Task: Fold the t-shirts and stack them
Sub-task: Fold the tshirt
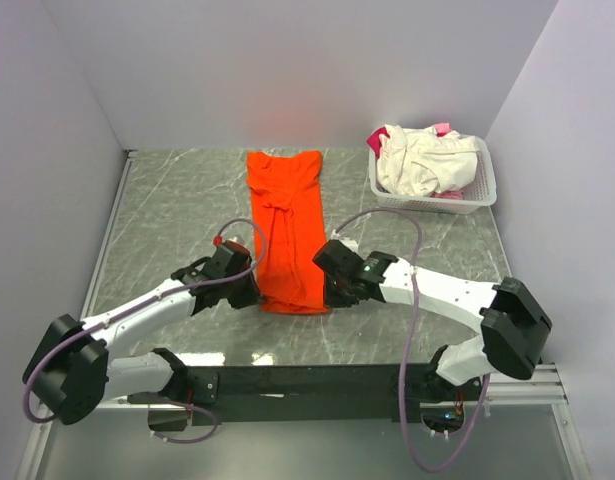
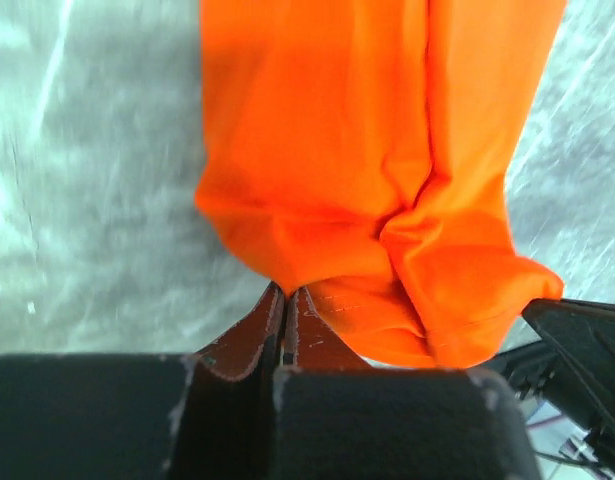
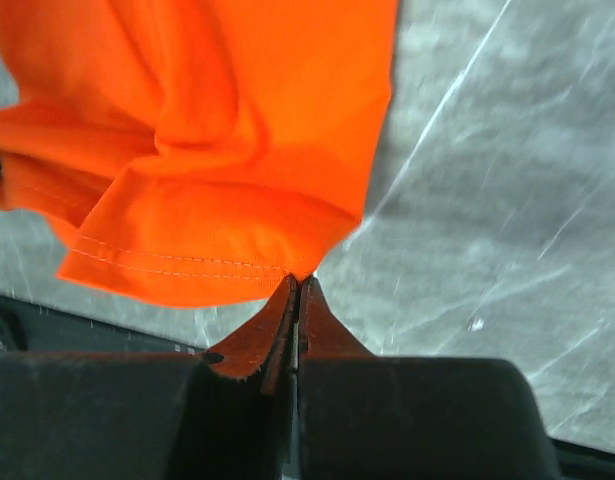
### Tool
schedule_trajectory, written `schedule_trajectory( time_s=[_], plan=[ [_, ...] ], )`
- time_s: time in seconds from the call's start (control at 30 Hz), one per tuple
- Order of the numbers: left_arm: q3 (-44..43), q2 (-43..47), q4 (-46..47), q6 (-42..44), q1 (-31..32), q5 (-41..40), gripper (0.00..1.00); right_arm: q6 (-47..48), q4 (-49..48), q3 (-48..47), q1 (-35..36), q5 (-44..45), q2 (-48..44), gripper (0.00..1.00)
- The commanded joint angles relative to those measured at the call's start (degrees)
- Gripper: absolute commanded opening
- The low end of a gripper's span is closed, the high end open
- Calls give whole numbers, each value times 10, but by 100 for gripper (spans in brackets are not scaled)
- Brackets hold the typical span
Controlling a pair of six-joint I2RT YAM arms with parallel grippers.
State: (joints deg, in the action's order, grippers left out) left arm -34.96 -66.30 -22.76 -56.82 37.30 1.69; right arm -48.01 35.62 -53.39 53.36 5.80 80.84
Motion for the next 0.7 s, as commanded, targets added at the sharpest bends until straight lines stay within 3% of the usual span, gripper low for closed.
schedule_trajectory(
  time_s=[0.0, 0.33, 0.67],
  plan=[
    [-41, -24, 39, 63, -27, 13, 0, 26, 3, -48, -26, 30, 26, 0],
    [-126, -140, 93, 155, -115, 75, 0, 98, -2, -148, -109, 18, 119, 0],
    [-258, -281, 92, 195, -194, 114, 0, 165, 37, -340, -183, 4, 264, 0]
  ],
)
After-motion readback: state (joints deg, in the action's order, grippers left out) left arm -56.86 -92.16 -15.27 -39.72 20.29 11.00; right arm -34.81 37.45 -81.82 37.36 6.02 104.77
